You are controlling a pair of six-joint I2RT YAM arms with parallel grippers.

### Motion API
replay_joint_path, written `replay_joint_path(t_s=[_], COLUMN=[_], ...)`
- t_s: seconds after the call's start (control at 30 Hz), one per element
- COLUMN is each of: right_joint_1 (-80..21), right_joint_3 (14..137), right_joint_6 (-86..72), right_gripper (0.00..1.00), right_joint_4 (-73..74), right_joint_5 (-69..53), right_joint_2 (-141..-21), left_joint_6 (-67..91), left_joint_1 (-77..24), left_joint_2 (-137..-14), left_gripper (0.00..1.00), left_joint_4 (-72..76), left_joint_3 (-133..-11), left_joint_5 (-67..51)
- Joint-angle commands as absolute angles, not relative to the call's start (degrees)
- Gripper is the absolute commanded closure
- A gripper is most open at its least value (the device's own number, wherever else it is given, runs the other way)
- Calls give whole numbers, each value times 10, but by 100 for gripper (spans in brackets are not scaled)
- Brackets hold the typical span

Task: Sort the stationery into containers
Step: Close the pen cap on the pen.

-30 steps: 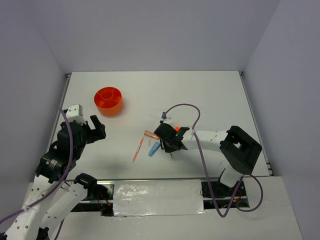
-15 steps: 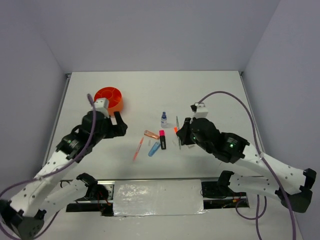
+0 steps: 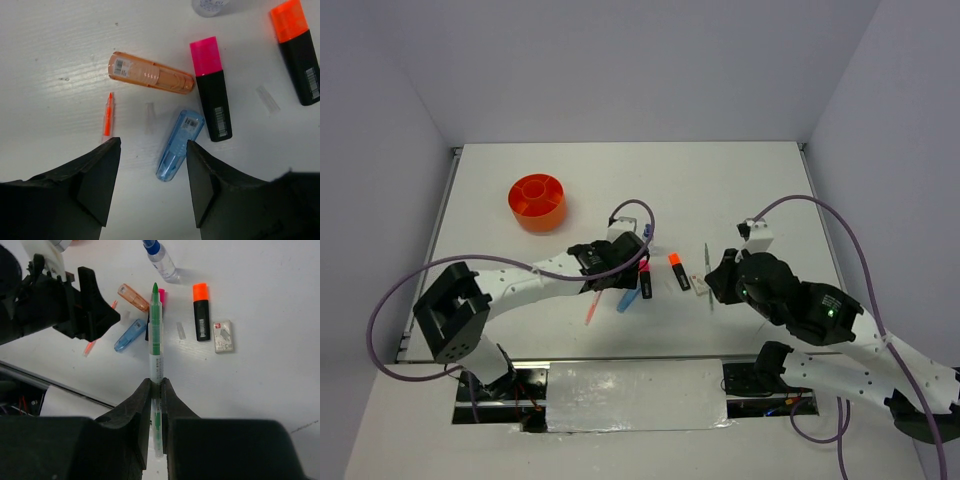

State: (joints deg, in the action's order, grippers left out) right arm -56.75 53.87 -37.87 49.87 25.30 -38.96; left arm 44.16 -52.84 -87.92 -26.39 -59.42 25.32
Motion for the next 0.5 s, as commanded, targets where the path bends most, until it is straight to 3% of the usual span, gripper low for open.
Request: replay_joint_path(t_s=[0.0, 0.47], right_joint_1=[-570, -570], right_joint_3=[527, 510], right_joint_6=[-368, -338], right_gripper=[100, 100], right_joint_4=[510, 485], right_joint_5=[265, 252], right_joint_2=[-396, -403], left_joint_6=[453, 476], left_joint_1=[-531, -525], left_joint_2=[-916, -1008], left_gripper=[33, 38], left_joint_4=[-236, -243], left_joint_3=[-623, -639], left_joint_5=[268, 279])
